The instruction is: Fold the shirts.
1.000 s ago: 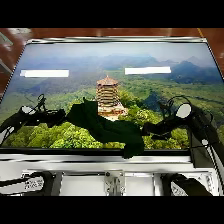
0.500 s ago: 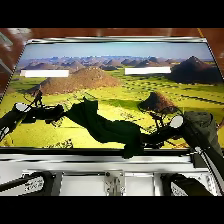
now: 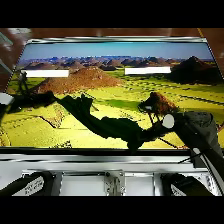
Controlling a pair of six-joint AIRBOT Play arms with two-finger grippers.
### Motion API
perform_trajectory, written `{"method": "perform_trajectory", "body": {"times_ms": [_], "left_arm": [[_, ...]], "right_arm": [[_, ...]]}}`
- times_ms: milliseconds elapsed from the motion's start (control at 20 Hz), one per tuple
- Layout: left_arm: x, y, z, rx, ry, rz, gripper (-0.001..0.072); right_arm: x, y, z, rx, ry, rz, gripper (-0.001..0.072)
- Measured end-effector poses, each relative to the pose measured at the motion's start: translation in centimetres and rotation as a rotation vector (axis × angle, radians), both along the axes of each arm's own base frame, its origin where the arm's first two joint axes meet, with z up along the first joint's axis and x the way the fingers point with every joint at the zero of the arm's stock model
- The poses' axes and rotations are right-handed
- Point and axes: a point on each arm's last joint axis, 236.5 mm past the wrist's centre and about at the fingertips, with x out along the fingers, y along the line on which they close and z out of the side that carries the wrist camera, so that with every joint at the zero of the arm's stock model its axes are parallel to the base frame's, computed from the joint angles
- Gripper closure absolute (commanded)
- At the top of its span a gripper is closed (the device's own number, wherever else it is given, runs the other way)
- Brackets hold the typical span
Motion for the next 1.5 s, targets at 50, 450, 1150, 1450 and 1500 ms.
{"method": "perform_trajectory", "body": {"times_ms": [50, 450, 1150, 1450, 1500], "left_arm": [[0.8, 0.3, 4.0, 0.027, -0.095, -0.002, 0.0670], [-10.0, -0.7, 42.4, 0.164, -0.960, 0.028, 0.0670], [-17.2, -1.7, 32.4, 0.333, -0.661, -0.102, 0.0670], [-13.3, -0.9, 17.2, 0.249, -0.350, -0.104, 0.0670], [-12.8, -1.0, 15.5, 0.226, -0.321, -0.101, 0.0670]], "right_arm": [[2.1, -0.8, 2.9, -0.037, -0.105, 0.023, 0.0648], [7.4, -7.4, 38.0, -0.077, -1.053, -0.146, 0.0648], [2.8, -9.6, 32.1, -0.188, -0.711, -0.166, 0.0648], [5.0, -8.1, 16.8, -0.289, -0.395, -0.066, 0.0648], [6.3, -7.8, 15.2, -0.293, -0.402, -0.062, 0.0648]]}}
